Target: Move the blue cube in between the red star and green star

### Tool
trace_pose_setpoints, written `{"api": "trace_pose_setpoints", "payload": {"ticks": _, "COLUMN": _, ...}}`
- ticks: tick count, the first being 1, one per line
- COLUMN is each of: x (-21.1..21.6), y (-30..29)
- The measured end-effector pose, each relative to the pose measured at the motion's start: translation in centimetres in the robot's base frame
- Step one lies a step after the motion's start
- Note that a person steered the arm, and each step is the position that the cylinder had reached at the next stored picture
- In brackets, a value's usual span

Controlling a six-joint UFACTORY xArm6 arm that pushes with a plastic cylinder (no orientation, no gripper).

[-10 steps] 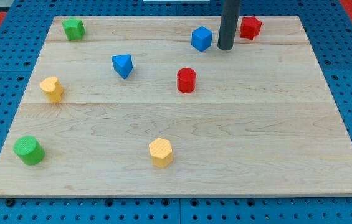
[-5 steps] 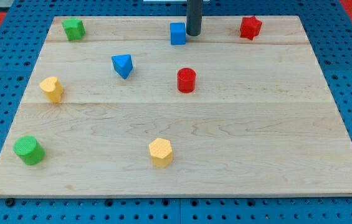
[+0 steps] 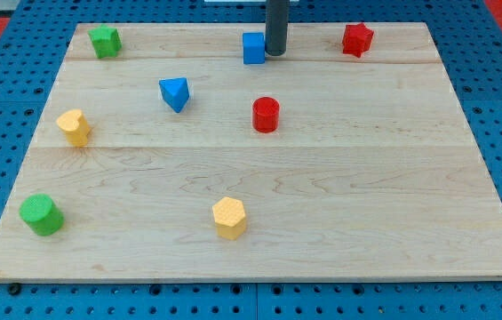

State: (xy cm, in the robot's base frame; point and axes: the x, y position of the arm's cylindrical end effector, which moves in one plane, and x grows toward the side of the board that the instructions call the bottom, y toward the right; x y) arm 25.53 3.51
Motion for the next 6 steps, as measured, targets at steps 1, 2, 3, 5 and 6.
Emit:
{"api": "trace_pose_setpoints", "payload": {"ticks": 1, "x": 0.4, "y": 0.0}}
{"api": "trace_pose_setpoints", "payload": {"ticks": 2, "x": 0.5, "y": 0.0}}
{"api": "trace_pose_setpoints", "payload": {"ticks": 3, "x": 0.5, "y": 0.0}}
{"api": "trace_pose_setpoints", "payload": {"ticks": 5, "x": 0.6, "y": -2.5}}
{"api": "trace_pose_setpoints", "payload": {"ticks": 6, "x": 0.5, "y": -3.8}}
